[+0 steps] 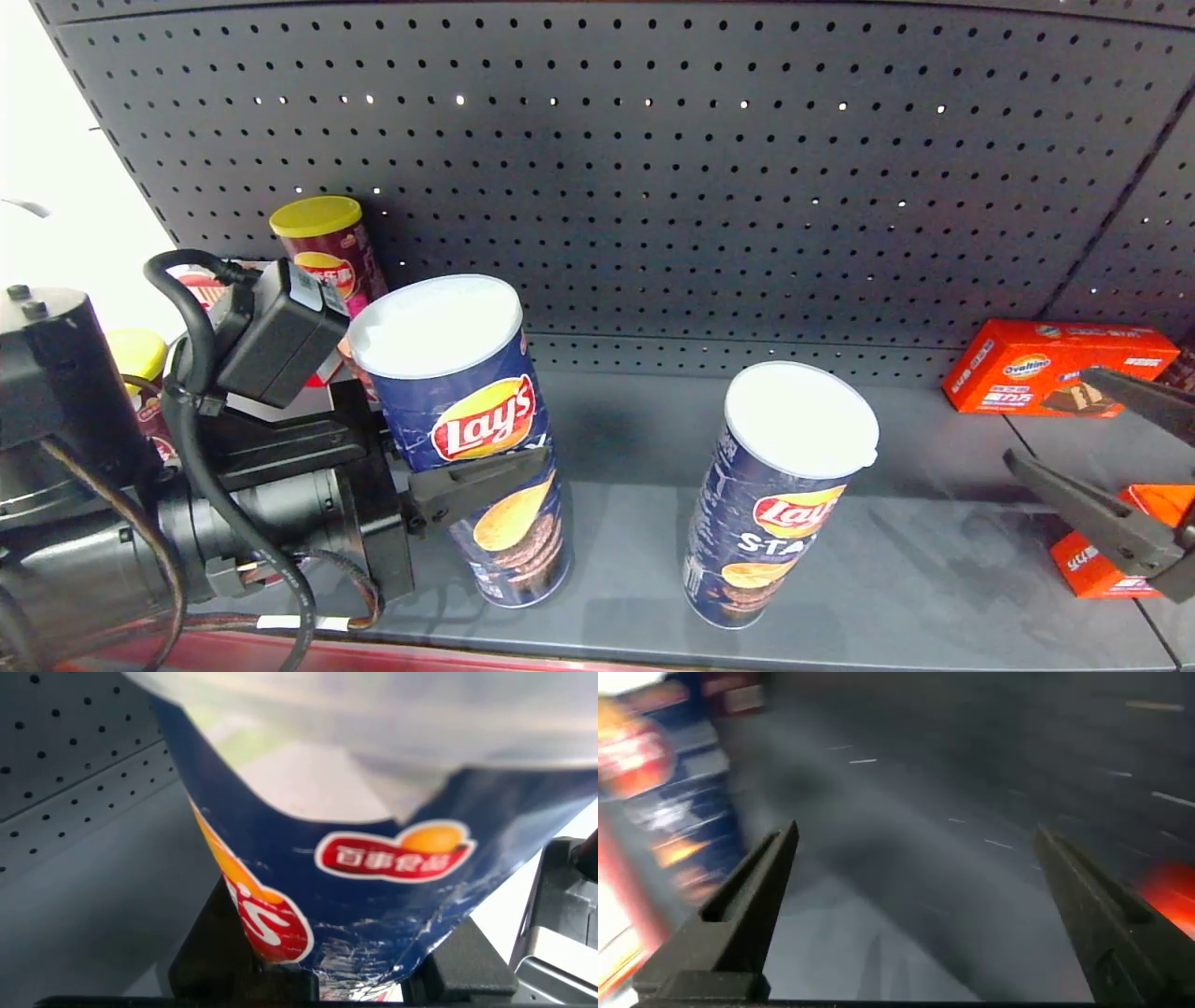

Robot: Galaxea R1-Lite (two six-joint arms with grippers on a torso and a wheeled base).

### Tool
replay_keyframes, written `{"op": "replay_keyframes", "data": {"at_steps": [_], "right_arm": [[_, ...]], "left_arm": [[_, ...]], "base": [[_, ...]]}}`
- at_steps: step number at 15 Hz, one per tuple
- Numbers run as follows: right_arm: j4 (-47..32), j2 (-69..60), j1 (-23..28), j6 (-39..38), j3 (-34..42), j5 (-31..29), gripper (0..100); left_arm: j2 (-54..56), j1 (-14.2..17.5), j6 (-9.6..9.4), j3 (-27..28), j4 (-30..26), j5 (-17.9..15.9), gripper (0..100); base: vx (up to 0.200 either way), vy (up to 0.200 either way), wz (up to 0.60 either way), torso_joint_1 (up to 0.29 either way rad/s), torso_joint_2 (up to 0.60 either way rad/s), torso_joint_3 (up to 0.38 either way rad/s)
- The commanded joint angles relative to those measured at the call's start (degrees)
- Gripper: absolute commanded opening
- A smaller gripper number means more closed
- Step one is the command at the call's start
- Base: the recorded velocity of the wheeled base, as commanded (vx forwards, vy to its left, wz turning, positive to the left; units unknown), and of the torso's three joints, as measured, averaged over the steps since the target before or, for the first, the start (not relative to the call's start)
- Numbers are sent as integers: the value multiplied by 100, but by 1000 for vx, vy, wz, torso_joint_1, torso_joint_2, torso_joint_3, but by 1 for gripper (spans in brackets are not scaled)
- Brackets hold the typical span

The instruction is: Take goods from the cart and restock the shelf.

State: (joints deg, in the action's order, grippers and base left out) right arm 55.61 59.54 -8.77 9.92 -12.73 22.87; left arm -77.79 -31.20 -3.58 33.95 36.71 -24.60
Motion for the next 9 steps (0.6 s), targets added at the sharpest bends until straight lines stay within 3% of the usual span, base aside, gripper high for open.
{"op": "replay_keyframes", "data": {"at_steps": [1, 5, 7, 9], "right_arm": [[-446, -1190, 85, -140, 394, -907, 100], [-2415, -2553, 85, -193, 587, -3016, 100], [-2881, -3238, 33, -483, 895, -3350, 100], [-3610, -4170, -38, -650, 1264, -3298, 100]], "left_arm": [[0, -18, -2, -11, 3, -10, 0], [0, -18, -11, 6, 12, -10, 0], [0, -18, -28, -11, 12, -10, 0], [-8, -27, -28, 24, 12, -10, 0]], "base": [[0, 0, 0, 0, 0, 0], [0, 0, 0, 0, 0, 0], [0, 0, 0, 0, 0, 0], [0, 0, 0, 0, 0, 0]]}}
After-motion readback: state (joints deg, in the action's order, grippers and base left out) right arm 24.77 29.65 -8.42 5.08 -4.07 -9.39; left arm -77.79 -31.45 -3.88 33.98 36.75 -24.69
